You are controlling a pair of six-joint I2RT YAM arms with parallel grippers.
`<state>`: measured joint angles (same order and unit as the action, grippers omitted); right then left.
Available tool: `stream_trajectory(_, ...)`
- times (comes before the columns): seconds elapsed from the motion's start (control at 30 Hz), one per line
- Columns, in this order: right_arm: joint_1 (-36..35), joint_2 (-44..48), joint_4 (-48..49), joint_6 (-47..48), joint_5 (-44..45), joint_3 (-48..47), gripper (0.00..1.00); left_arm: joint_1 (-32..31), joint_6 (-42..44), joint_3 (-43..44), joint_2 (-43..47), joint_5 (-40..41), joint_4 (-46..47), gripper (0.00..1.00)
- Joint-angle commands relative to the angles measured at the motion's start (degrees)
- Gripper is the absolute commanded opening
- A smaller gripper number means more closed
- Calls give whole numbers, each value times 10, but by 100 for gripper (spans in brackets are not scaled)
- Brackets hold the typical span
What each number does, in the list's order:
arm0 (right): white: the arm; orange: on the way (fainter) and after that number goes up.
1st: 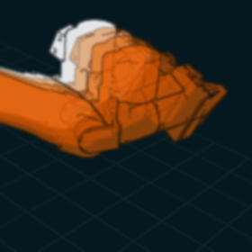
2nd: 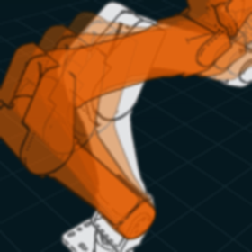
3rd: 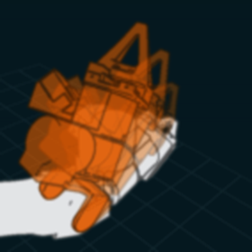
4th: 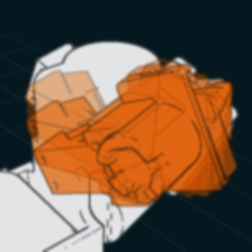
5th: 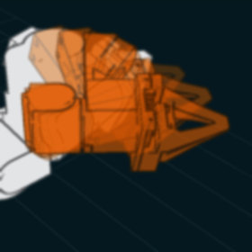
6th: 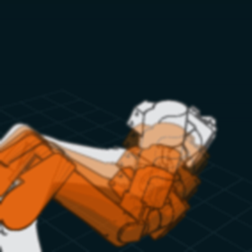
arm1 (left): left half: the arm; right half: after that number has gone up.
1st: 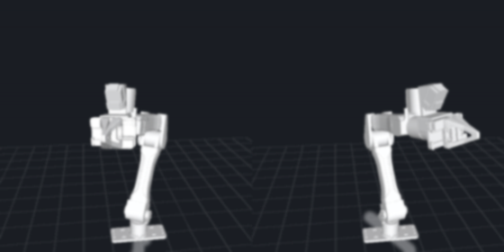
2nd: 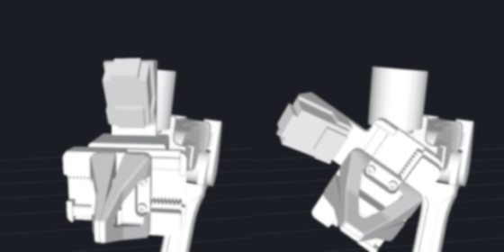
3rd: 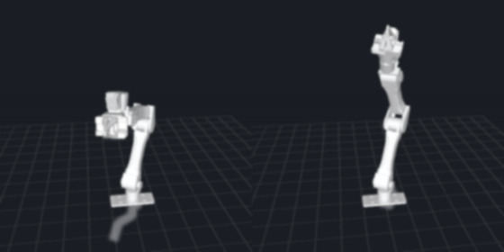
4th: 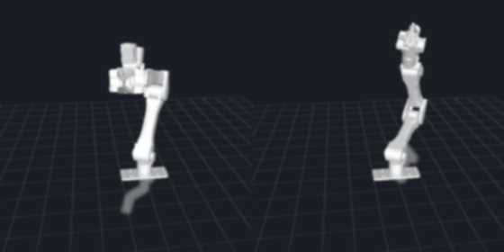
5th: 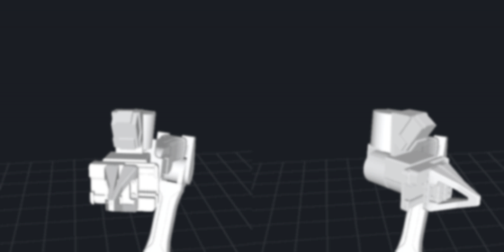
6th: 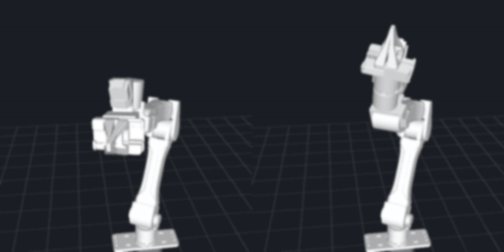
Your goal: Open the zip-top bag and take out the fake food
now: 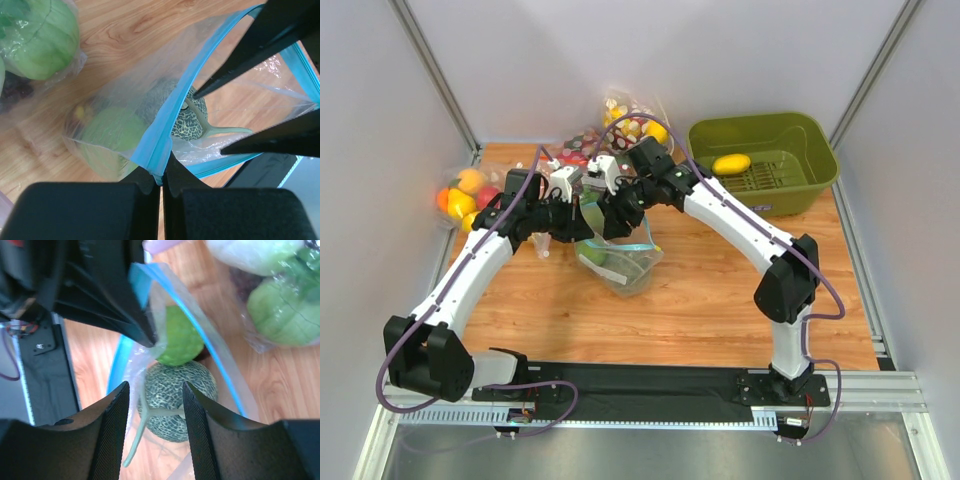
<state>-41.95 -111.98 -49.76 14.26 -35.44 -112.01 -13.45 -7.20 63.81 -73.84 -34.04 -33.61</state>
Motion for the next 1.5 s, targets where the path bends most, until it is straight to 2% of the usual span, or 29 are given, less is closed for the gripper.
stream_trajectory(0.0,-19,-11,-38,30,91,-44,48,2,3,8,20,-10,7,0)
stream_trajectory(0.17,-45,-20,-61,43,139,-35,48,3,2,8,23,-10,7,0)
stream_trajectory(0.47,-71,-17,-68,47,158,6,49,2,1,7,25,-13,9,0)
stream_trajectory(0.73,-68,-2,-18,-5,242,46,51,2,3,6,30,-16,10,0)
stream_trajectory(0.83,-59,4,-8,-27,232,41,52,2,3,7,27,-24,9,0)
stream_trajectory(0.97,-60,-1,-24,-13,202,33,53,1,3,6,30,-24,10,0)
stream_trajectory(1.03,-63,-2,-32,-6,198,37,48,2,4,6,30,-24,11,0)
stream_trajectory(1.07,-65,-3,-35,-5,198,38,38,3,3,6,30,-24,11,0)
stream_trajectory(1.13,-66,-6,-46,-5,198,38,29,2,4,6,30,-23,11,0)
stream_trajectory(1.17,-66,-9,-49,-5,199,36,17,3,3,7,30,-23,11,0)
stream_trajectory(1.27,-66,-7,-50,-10,215,35,0,2,3,6,29,-23,11,0)
stream_trajectory(1.47,-62,21,-21,-41,244,21,0,2,2,7,26,-22,8,0)
